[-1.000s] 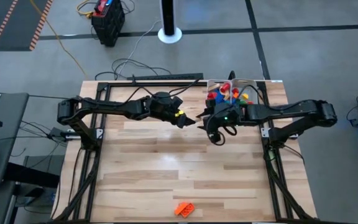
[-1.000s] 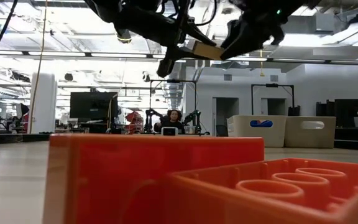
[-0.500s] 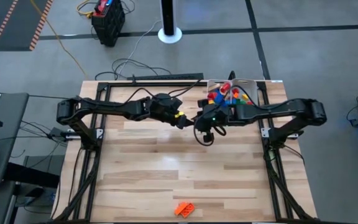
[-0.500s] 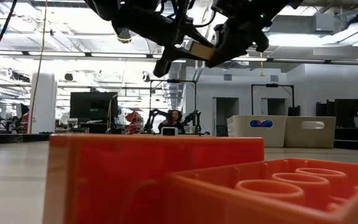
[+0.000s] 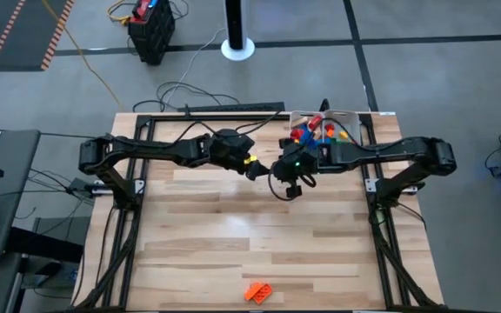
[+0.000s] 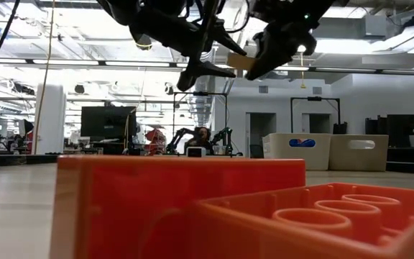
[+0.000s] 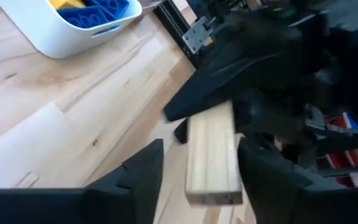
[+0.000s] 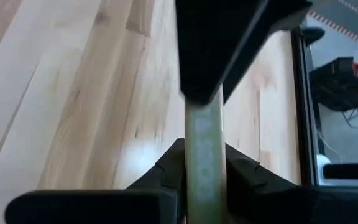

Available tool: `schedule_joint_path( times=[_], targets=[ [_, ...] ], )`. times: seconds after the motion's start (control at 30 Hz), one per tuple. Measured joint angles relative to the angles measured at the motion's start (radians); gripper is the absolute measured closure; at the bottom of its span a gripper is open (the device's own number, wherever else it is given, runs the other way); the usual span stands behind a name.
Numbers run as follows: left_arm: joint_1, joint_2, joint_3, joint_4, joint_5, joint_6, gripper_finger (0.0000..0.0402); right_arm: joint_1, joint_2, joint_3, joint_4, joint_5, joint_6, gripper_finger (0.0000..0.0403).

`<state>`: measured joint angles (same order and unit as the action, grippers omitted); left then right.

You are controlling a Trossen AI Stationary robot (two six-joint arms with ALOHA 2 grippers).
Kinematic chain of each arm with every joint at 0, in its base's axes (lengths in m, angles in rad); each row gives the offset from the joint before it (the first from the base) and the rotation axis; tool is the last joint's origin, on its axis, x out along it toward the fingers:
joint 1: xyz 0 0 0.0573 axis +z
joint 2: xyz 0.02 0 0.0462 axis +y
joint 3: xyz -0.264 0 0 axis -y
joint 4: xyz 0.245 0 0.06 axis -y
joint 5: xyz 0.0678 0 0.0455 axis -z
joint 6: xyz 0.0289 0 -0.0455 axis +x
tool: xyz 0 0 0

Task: Sort blocks by size
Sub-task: Put the large beige wooden block into the white bin, then adjust the large orange game piece

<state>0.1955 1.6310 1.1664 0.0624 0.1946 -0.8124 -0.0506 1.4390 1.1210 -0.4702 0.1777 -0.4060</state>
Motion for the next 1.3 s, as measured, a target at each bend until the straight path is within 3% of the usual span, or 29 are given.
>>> schedule_joint_path(
  times=[0.17, 0.4, 0.77, 1.03, 1.2, 1.3],
  targets=[
    [0.028, 0.000, 0.000, -0.009, 0.018, -0.011, 0.0177, -0.039, -0.040, 0.000, -0.106, 0.024, 0.089, 0.0310],
    [0.016, 0.000, 0.000, -0.034, -0.018, 0.048, 0.0184, -0.229, -0.044, 0.000, -0.339, 0.079, 0.334, 0.0310],
    [-0.063, -0.001, 0.000, -0.104, -0.072, 0.068, 0.0186, -0.536, -0.044, 0.000, -0.354, 0.056, 0.391, 0.0308],
    [-0.088, -0.001, 0.000, -0.102, -0.126, 0.072, 0.0180, -0.621, -0.044, 0.000, -0.353, -0.050, 0.375, 0.0236],
    [-0.099, -0.001, 0.000, -0.103, -0.129, 0.075, 0.0163, -0.613, -0.044, 0.000, -0.367, -0.054, 0.380, 0.0187],
    [-0.097, -0.001, 0.000, -0.104, -0.130, 0.092, 0.0160, -0.576, -0.044, 0.000, -0.370, -0.133, 0.383, 0.0172]
  ],
)
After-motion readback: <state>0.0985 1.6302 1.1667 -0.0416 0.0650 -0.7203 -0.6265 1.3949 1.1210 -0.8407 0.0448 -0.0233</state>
